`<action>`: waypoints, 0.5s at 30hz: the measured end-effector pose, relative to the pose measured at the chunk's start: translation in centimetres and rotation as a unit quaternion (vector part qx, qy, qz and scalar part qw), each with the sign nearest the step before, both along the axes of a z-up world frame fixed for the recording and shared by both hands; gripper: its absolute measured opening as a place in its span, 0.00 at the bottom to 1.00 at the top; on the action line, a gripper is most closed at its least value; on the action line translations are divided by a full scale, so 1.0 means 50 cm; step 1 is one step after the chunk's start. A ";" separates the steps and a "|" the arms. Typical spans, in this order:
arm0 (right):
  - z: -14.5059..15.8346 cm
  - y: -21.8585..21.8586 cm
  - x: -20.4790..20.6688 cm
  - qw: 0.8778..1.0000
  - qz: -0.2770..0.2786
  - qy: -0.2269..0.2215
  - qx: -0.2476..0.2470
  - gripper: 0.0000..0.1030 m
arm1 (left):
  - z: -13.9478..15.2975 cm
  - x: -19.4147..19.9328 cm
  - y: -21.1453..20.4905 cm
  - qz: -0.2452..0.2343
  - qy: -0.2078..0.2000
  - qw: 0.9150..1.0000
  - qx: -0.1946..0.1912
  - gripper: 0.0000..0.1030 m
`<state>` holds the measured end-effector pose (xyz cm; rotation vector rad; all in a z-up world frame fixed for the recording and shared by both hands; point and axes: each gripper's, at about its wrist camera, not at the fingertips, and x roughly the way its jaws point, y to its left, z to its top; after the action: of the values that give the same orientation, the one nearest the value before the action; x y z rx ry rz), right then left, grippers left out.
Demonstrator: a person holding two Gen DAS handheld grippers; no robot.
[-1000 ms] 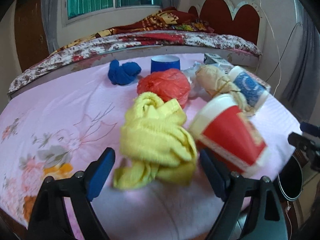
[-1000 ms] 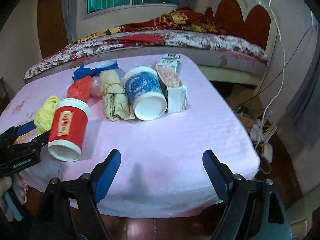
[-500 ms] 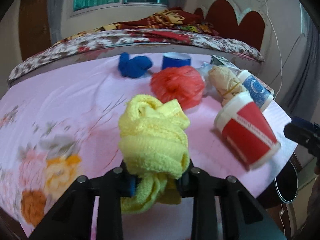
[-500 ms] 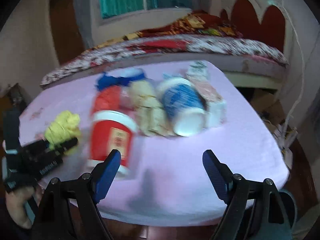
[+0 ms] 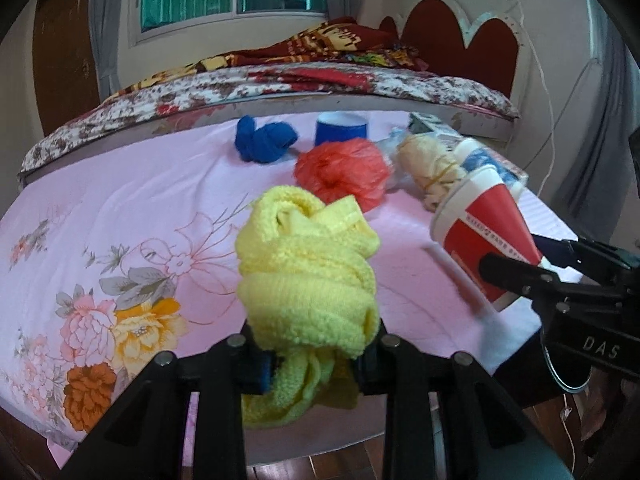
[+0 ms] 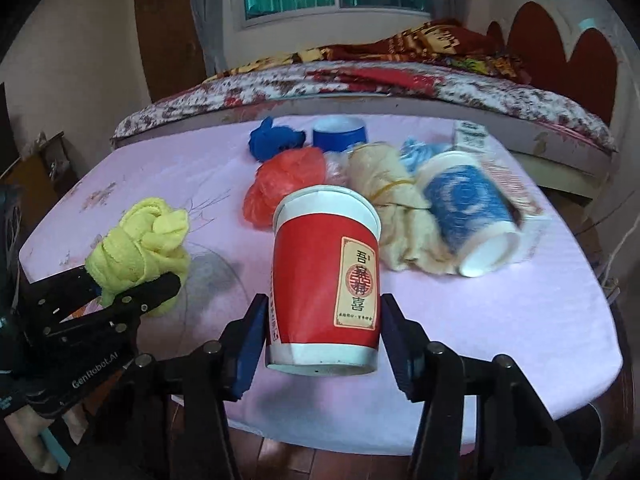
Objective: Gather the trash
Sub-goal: 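Carry both items over the black bin and open both grippers to drop them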
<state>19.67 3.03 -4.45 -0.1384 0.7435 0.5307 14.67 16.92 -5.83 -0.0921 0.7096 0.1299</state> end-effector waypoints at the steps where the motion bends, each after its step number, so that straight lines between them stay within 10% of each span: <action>1: 0.005 -0.017 -0.005 1.000 -0.007 -0.004 0.000 0.56 | 0.006 -0.002 -0.013 -0.008 -0.004 1.000 0.000 0.29; 15: 0.064 -0.367 -0.090 0.987 -0.161 -0.020 0.015 0.56 | 0.059 -0.002 -0.258 -0.137 -0.036 0.990 0.004 0.29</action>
<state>15.18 -15.31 -1.26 -0.0006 0.7009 0.2301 14.60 4.03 -2.87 0.0087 0.6423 -0.1333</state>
